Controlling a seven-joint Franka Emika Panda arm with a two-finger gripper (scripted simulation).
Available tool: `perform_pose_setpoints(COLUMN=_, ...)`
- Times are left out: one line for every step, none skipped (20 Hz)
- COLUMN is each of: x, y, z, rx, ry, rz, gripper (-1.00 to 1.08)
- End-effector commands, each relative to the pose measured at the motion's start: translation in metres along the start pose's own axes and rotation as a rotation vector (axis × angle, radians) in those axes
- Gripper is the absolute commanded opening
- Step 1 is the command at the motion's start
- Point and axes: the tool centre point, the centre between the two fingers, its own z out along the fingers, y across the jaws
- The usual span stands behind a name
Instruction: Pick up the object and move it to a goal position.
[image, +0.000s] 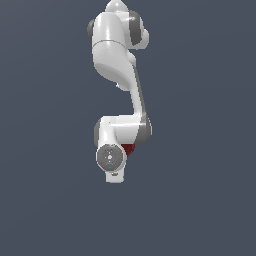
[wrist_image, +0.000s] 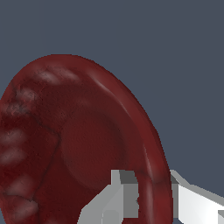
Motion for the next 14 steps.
perform_pose_setpoints(x=0.000, y=0.000, z=0.000, rx=0.000, ry=0.000, rz=0.000, gripper=-1.00)
perform_pose_setpoints(x=0.000, y=0.000, z=0.000, rx=0.000, ry=0.000, rz=0.000, gripper=-1.00)
perform_pose_setpoints(x=0.000, y=0.000, z=0.000, rx=0.000, ry=0.000, rz=0.000, gripper=-1.00)
perform_pose_setpoints(x=0.000, y=0.000, z=0.000, rx=0.000, ry=0.000, rz=0.000, gripper=-1.00)
perform_pose_setpoints(x=0.000, y=0.000, z=0.000, rx=0.000, ry=0.000, rz=0.000, gripper=-1.00)
perform_pose_setpoints(x=0.000, y=-0.001, z=-0.001, rx=0.000, ry=0.000, rz=0.000, gripper=-1.00)
perform_pose_setpoints(x=0.000, y=-0.002, z=-0.001, rx=0.000, ry=0.000, rz=0.000, gripper=-1.00)
perform_pose_setpoints(x=0.000, y=-0.003, z=-0.002, rx=0.000, ry=0.000, rz=0.000, gripper=-1.00)
perform_pose_setpoints(x=0.001, y=-0.004, z=-0.003, rx=0.000, ry=0.000, rz=0.000, gripper=-1.00)
perform_pose_setpoints(x=0.001, y=-0.006, z=-0.004, rx=0.000, ry=0.000, rz=0.000, gripper=-1.00)
perform_pose_setpoints(x=0.001, y=-0.008, z=-0.005, rx=0.000, ry=0.000, rz=0.000, gripper=-1.00)
perform_pose_setpoints(x=0.001, y=-0.010, z=-0.006, rx=0.000, ry=0.000, rz=0.000, gripper=-1.00)
perform_pose_setpoints(x=0.002, y=-0.013, z=-0.008, rx=0.000, ry=0.000, rz=0.000, gripper=-1.00)
perform_pose_setpoints(x=0.002, y=-0.016, z=-0.010, rx=0.000, ry=0.000, rz=0.000, gripper=-1.00)
